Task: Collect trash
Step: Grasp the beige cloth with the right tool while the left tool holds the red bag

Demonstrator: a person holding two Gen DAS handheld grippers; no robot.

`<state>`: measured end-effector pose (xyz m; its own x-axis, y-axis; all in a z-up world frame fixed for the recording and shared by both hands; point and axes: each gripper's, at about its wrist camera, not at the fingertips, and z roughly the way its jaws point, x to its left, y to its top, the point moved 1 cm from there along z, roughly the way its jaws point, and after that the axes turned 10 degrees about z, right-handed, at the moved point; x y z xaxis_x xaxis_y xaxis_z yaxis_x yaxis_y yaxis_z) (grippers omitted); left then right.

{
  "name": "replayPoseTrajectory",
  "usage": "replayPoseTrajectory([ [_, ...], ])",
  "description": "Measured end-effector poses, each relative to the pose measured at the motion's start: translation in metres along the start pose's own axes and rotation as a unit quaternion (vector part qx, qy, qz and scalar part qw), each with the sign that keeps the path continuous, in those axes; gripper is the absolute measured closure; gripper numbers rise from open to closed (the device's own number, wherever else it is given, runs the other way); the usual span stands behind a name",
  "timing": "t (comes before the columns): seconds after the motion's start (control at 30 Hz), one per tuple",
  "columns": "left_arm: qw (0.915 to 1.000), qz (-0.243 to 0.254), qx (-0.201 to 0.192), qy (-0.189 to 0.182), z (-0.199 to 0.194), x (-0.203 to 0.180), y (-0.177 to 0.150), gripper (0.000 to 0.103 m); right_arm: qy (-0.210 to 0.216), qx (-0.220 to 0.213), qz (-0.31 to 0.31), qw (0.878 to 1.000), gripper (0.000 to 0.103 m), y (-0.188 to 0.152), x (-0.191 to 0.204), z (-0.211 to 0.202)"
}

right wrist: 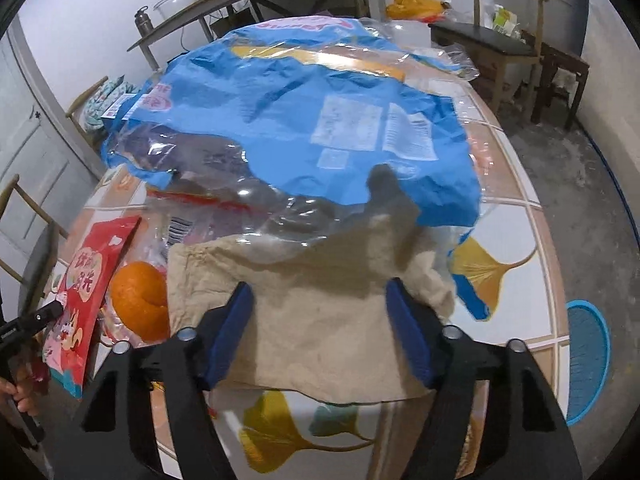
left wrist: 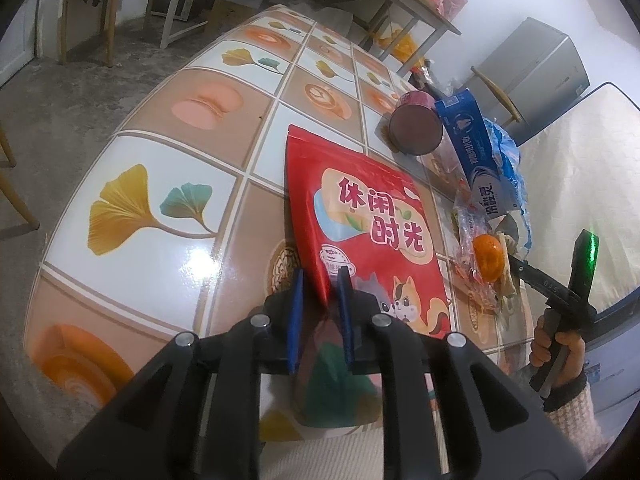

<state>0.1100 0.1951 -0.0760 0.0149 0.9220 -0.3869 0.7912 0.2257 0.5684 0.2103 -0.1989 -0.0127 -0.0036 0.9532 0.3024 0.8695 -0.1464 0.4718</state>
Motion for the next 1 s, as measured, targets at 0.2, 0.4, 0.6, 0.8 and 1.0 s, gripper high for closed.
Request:
replayPoseTrajectory([
  [0.2, 1.0, 0.003, 0.0, 0.009, 0.0, -0.002, 0.001, 0.087, -0.044, -0.013, -0.019, 0.999, 0.072, -0.004, -0.006, -0.003],
  [0.4, 0.9998, 0.005, 0.0, 0.018, -0.001, -0.005, 0.001, 0.086, -0.032, -0.011, 0.016, 0.999, 0.097, -0.003, -0.026, -0.007],
  [0.6, 0.9996, 0.011, 0.0, 0.027, -0.003, -0.007, 0.001, 0.08, -0.005, 0.0, 0.017, 1.0, 0.098, -0.016, -0.032, -0.029],
  [0.8, 0.9994, 0.013, 0.001, 0.031, -0.003, -0.007, 0.001, 0.079, 0.012, 0.029, -0.01, 0.999, 0.093, -0.042, -0.032, -0.049],
  [1.0, 0.9993, 0.015, 0.003, 0.034, -0.003, -0.008, 0.001, 0.078, 0.041, -0.004, -0.037, 0.998, 0.03, -0.047, -0.027, -0.067],
])
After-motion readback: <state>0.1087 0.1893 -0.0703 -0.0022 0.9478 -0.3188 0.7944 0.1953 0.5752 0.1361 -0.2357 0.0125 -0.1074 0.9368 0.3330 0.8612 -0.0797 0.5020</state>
